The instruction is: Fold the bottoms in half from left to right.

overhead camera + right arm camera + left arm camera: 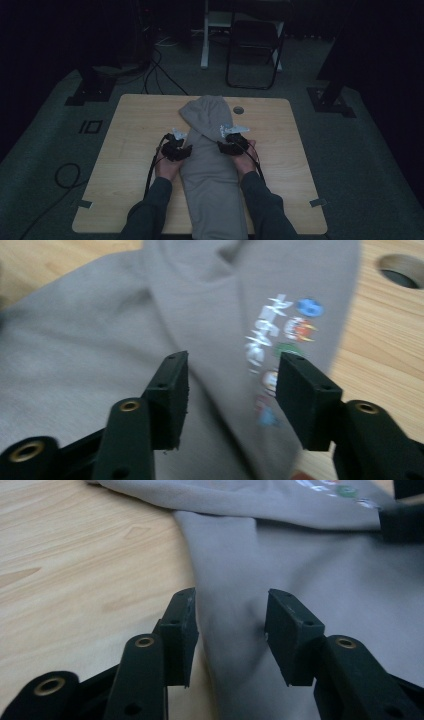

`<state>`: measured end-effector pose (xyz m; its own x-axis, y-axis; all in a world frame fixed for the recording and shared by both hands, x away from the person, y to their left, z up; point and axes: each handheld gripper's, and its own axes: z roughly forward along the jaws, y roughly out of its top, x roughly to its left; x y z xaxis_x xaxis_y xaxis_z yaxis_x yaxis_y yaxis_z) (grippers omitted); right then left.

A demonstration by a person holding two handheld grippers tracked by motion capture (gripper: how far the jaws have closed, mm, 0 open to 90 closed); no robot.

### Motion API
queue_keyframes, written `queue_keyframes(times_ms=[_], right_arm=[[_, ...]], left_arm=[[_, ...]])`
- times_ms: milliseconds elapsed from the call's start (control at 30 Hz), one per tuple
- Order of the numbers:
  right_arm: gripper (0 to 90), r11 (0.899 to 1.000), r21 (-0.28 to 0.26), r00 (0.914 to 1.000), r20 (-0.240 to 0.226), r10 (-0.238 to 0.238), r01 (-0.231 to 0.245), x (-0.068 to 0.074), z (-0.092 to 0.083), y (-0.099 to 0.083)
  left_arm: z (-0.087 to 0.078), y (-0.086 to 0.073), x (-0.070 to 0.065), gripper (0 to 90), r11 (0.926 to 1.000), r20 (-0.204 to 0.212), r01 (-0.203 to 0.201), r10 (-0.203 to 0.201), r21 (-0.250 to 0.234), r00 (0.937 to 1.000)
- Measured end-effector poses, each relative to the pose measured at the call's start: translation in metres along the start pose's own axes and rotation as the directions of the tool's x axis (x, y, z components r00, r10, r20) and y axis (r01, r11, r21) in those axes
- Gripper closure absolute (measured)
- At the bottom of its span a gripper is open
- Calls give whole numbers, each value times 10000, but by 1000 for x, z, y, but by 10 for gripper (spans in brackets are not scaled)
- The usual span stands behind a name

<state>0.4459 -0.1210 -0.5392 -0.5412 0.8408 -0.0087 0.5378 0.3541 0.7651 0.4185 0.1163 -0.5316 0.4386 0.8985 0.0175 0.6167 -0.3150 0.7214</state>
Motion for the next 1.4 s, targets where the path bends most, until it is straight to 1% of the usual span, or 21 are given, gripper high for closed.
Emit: queue_keyframes(times_ms=[33, 100, 133, 167, 200, 267, 300, 333, 433, 533, 600, 700, 800, 833, 900, 967, 1067, 1167, 1233, 1300, 1400], right_arm=[[434, 9999, 139, 10000, 2, -66, 66, 2, 4, 0], [433, 9991, 430, 9994, 332, -37, 23, 2, 11, 0], [435, 9983, 557, 9988, 466, 126, -151, -1, 14, -1], [430, 9974, 581, 9978, 521, 405, -436, -5, 15, -3], [480, 9951, 479, 9953, 477, 843, -866, -10, 15, -4], [609, 9892, 425, 9875, 773, 1371, -1406, -17, 11, -6], [659, 9868, 467, 9860, 694, 1518, -1552, -20, 9, -7], [686, 9865, 532, 9862, 684, 1509, -1546, -22, 7, -8], [723, 9909, 597, 9912, 616, 1168, -1205, -20, 0, -14], [733, 9950, 588, 9962, 362, 789, -809, -11, -11, -23], [738, 9960, 627, 9979, 186, 628, -638, -4, -20, -30], [750, 9964, 667, 9985, -104, 535, -527, 5, -34, -42], [767, 9962, 779, 9982, -422, 424, -390, 14, -48, -53], [772, 9954, 823, 9967, -619, 534, -482, 17, -52, -56], [774, 9940, 957, 9945, -854, 605, -523, 22, -58, -60], [714, 9942, 1020, 9948, -926, 423, -328, 26, -61, -61], [574, 9944, 1017, 9960, -878, -182, 272, 33, -54, -55], [511, 9911, 993, 9931, -860, -799, 884, 41, -41, -44], [492, 9889, 1041, 9908, -955, -957, 1056, 48, -31, -34], [481, 9841, 1031, 9866, -913, -1354, 1446, 57, -22, -25], [472, 9748, 1008, 9781, -822, -1912, 1990, 68, -9, -12]], left_arm=[[6, 2, 0, 540, 9999, -126, 52, -50, 161, 9999], [16, 4, 0, 538, 9990, -243, 29, -18, 455, 9997], [20, 3, 0, 539, 9985, -279, 22, -6, 542, 9996], [21, 1, 0, 573, 9990, -72, 125, -122, 418, 9999], [21, 0, 1, 647, 9992, 144, 244, -249, 328, 9996], [19, -2, 1, 736, 9995, 243, 75, -82, 306, 9997], [18, -4, 0, 764, 9995, 261, -25, 17, 317, 9997], [16, -5, 0, 777, 9993, 287, -122, 112, 343, 9995], [8, -12, -3, 784, 9990, 391, -286, 273, 339, 9989], [-3, -24, -6, 784, 9979, 519, -564, 546, 333, 9972], [-13, -34, -9, 784, 9978, 678, -603, 584, 265, 9960], [-28, -50, -15, 783, 9976, 918, -671, 651, 184, 9936], [-44, -65, -22, 780, 9962, 1096, -858, 836, 148, 9905], [-48, -69, -24, 777, 9957, 1179, -915, 894, 127, 9890], [-53, -72, -23, 748, 9944, 1334, -1034, 994, 231, 9861], [-55, -71, -20, 682, 9930, 1333, -1170, 1138, 159, 9845], [-52, -65, -16, 596, 9956, 1347, -931, 936, -101, 9865], [-43, -56, -14, 566, 9957, 1081, -913, 922, -133, 9899], [-36, -52, -13, 567, 9973, 1000, -729, 735, -102, 9923], [-31, -50, -12, 619, 9984, 993, -559, 564, -80, 9935], [-28, -51, -13, 744, 9982, 961, -592, 589, 6, 9936]])
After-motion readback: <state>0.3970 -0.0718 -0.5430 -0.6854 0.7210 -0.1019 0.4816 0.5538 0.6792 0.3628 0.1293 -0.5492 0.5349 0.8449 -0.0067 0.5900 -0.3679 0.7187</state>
